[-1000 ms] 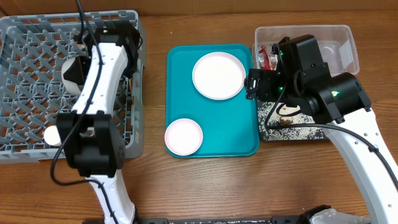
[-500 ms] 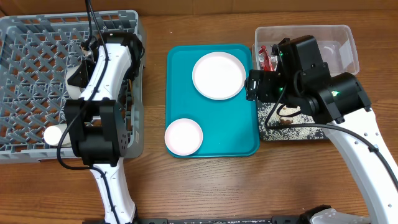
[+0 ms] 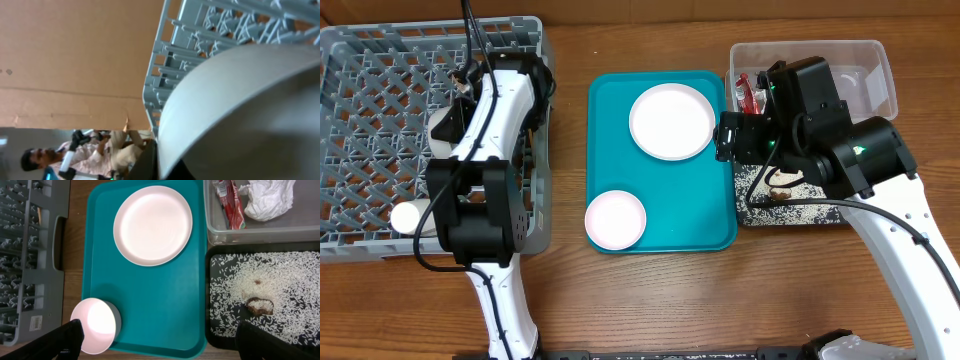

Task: Sort waste into correct bins and load items into the dishwasher
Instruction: 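Lift the green bowl and set it on its side in the rack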

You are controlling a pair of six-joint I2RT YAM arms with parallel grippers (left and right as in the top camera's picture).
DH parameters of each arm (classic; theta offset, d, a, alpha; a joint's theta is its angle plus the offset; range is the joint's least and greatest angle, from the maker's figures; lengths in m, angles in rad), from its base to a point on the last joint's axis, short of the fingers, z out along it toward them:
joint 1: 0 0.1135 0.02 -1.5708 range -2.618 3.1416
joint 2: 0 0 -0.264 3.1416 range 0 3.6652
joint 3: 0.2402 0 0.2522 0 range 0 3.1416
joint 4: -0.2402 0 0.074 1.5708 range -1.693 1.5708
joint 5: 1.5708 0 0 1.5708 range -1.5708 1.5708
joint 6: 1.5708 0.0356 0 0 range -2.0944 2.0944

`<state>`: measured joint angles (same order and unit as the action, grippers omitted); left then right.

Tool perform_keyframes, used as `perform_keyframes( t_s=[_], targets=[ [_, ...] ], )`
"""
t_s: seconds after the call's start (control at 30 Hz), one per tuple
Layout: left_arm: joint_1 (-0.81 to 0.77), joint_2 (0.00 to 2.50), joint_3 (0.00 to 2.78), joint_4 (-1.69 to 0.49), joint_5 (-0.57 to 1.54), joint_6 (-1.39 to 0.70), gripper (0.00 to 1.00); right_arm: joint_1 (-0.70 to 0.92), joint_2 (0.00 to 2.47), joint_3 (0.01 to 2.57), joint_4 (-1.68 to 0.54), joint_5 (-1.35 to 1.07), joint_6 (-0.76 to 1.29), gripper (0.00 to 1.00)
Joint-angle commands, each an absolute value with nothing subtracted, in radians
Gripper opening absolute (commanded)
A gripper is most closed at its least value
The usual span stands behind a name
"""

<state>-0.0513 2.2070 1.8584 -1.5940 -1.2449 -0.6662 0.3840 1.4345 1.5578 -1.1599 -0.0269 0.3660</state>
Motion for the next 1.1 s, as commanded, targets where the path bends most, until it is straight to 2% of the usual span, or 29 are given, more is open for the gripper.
perform_keyframes(
  t_s=[0.0,0.23,0.33,0.6,0.73,0.87,1.07],
  targets=[
    [-0.083,2.221,1.860,-1.621,-1.159,-0.714,0.14,0.380,1.433,1.571,-1.154,-0.028,0.368,0.98],
    [-0.141,2.194,1.878,-1.647,-1.102,-0.723,0.29,0.380,1.433,1.571,-1.154,-0.028,0.367,0.98],
    [-0.160,2.173,1.883,-1.649,-1.085,-0.741,0.45,0.380,1.433,1.571,-1.154,-0.028,0.367,0.98],
    [-0.196,2.073,1.916,-1.642,-0.950,-0.748,0.73,0.380,1.433,1.571,-1.154,-0.028,0.367,0.98],
    [-0.210,1.993,1.984,-1.634,-0.811,-0.740,0.78,0.380,1.433,1.571,-1.154,-0.028,0.367,0.98],
    [-0.225,1.910,2.061,-1.589,-0.613,-0.635,0.86,0.380,1.433,1.571,-1.155,-0.028,0.368,0.98],
    [-0.230,1.815,2.071,-1.479,-0.160,-0.357,0.79,0.380,1.433,1.571,-1.155,-0.028,0.368,0.98]
  ],
)
